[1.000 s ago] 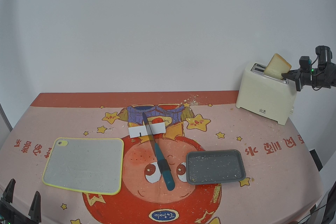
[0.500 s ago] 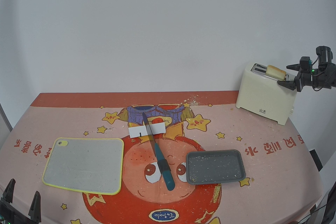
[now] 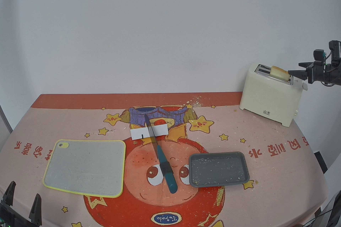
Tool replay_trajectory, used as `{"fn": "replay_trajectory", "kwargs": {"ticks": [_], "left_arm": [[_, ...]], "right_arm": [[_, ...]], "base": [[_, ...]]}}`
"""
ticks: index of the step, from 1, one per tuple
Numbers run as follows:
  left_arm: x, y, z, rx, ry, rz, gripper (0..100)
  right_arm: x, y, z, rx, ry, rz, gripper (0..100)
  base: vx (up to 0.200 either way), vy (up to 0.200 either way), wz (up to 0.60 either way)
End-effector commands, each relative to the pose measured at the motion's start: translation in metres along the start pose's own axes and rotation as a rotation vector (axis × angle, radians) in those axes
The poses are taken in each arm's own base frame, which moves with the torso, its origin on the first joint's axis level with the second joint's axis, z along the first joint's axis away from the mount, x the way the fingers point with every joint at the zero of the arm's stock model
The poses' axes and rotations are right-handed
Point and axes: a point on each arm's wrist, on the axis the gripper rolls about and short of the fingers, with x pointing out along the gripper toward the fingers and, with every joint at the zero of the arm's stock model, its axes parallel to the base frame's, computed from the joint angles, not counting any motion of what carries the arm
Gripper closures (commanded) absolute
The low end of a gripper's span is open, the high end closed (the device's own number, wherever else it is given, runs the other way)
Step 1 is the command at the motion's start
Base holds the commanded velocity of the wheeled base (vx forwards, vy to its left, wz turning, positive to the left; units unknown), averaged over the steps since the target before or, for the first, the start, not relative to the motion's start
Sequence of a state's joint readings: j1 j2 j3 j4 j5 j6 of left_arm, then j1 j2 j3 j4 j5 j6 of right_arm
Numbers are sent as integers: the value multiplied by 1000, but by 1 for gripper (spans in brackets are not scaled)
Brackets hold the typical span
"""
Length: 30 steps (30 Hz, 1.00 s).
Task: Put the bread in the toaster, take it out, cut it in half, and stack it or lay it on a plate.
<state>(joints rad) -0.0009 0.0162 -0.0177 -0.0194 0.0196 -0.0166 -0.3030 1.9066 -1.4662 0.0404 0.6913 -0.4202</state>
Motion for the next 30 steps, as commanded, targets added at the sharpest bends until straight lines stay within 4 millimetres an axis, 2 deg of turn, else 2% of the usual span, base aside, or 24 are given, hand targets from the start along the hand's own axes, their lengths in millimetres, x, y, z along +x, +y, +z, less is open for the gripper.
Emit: {"fn": "replay_trajectory", "kwargs": {"ticks": [1, 3, 7, 11, 15, 18, 20, 22, 23, 26, 30], "left_arm": [[0, 0, -5, 0, 1, 3, 0], [0, 0, -5, 0, 1, 1, 0], [0, 0, -5, 0, 1, 1, 0], [0, 0, -5, 0, 1, 3, 0], [0, 0, -5, 0, 1, 1, 0], [0, 0, -5, 0, 1, 1, 0], [0, 0, -5, 0, 1, 0, 0], [0, 0, -5, 0, 1, 1, 0], [0, 0, -5, 0, 1, 0, 0], [0, 0, -5, 0, 2, 1, 0], [0, 0, -5, 0, 1, 1, 0]], "right_arm": [[-69, 16, 4, 239, -32, -104, 0], [-75, 18, -4, 298, -20, -115, 0], [-86, 16, -53, 452, 74, -160, 0], [-87, 27, -87, 547, 154, -152, 0], [-92, 32, -98, 608, 175, -159, 0], [-86, 36, -108, 686, 202, -145, 0], [-74, 39, -119, 815, 242, -118, 0], [-68, 38, -124, 865, 257, -114, 0], [-59, 32, -131, 915, 255, -114, 100], [-39, 14, -140, 938, 202, -132, 100], [-31, 10, -142, 1008, 156, -140, 100]], "base": [[0, 0, 0], [0, 0, 0], [0, 0, 0], [0, 0, 0], [0, 0, 0], [0, 0, 0], [0, 0, 0], [0, 0, 0], [0, 0, 0], [0, 0, 0], [0, 0, 0]]}}
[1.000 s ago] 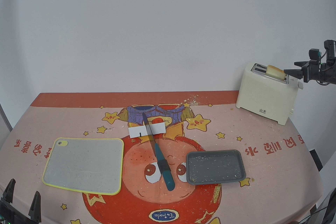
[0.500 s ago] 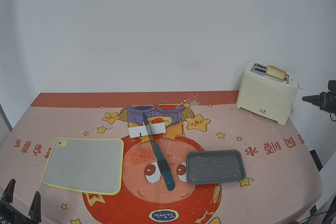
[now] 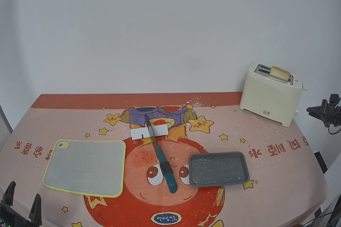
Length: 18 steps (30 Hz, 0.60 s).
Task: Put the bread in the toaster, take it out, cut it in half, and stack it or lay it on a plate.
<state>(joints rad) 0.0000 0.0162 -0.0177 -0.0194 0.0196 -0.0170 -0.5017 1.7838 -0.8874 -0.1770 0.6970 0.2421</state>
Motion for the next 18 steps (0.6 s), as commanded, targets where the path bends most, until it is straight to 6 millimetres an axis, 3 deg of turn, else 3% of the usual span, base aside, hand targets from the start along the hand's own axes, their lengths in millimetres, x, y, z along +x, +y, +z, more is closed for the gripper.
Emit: {"fn": "replay_trajectory", "kwargs": {"ticks": [1, 18], "left_arm": [[0, 0, -5, 0, 2, 0, 0], [0, 0, -5, 0, 1, 0, 0]], "right_arm": [[42, -19, -12, 146, 65, 14, 100], [71, -42, -18, 147, 47, -61, 100]], "base": [[0, 0, 0], [0, 0, 0]]}}
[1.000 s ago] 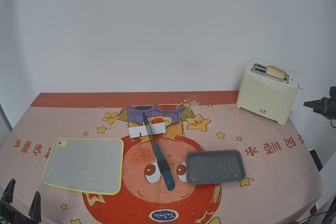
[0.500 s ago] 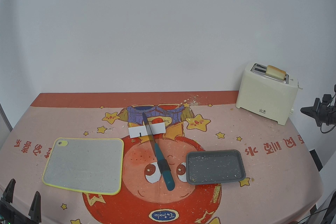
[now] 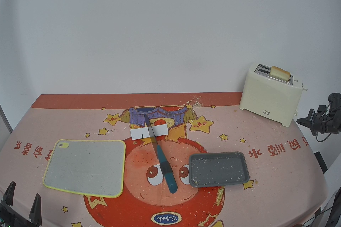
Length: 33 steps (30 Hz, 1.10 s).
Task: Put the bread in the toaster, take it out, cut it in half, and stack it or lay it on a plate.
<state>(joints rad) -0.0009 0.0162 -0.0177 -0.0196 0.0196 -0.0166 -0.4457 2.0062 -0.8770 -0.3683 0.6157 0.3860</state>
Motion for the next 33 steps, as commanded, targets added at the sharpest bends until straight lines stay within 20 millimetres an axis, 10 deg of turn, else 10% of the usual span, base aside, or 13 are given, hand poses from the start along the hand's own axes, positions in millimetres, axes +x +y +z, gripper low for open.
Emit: {"fn": "replay_trajectory", "kwargs": {"ticks": [1, 33], "left_arm": [[0, 0, -5, 0, 1, 0, 0], [0, 0, -5, 0, 1, 0, 0]], "right_arm": [[11, -9, 0, 1, -7, -3, 100], [33, -12, 3, -51, -114, -13, 100]], "base": [[0, 0, 0], [0, 0, 0]]}}
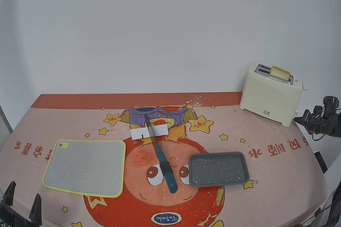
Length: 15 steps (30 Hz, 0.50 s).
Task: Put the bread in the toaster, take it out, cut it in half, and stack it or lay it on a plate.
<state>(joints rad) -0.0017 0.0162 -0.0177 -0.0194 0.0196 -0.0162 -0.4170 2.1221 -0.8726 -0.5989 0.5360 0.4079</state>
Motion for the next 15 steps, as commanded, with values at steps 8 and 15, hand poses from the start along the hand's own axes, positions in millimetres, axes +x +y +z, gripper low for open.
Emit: {"fn": "replay_trajectory", "kwargs": {"ticks": [8, 15], "left_arm": [[0, 0, -5, -1, 1, 1, 0], [0, 0, -5, 1, 2, 1, 0]], "right_arm": [[3, 5, 5, 41, -74, 46, 100], [2, 6, 4, 41, -73, 47, 100]], "base": [[0, 0, 0], [0, 0, 0]]}}
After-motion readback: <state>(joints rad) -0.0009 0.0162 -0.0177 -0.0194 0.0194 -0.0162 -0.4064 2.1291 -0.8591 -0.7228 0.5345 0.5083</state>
